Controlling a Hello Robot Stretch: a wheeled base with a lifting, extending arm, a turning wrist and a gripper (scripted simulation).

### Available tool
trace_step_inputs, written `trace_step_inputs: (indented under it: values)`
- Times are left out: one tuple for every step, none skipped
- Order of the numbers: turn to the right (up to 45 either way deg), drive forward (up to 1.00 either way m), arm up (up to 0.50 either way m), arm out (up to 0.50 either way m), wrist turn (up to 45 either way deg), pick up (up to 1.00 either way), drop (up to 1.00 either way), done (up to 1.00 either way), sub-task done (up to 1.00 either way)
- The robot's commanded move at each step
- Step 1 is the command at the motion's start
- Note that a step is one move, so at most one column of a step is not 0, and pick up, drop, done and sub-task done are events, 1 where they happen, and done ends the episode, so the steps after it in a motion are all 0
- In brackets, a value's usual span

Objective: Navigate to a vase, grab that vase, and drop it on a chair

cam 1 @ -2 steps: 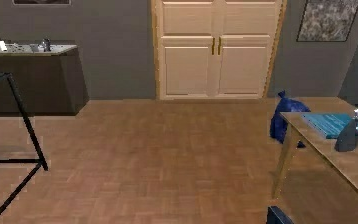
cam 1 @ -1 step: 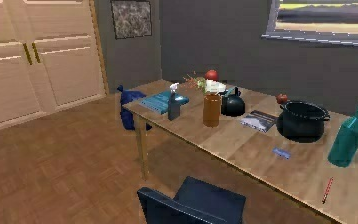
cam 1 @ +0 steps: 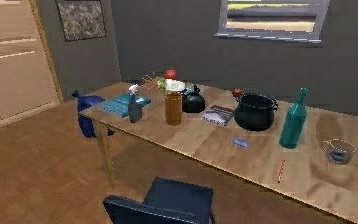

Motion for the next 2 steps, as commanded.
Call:
trace_step_inputs:
  values:
    - [-45.0,0.0,0.0,0.0,0.0,0.0,0.0,0.0,0.0]
    - [-3.0,0.0,0.0,0.0,0.0,0.0,0.0,0.0,0.0]
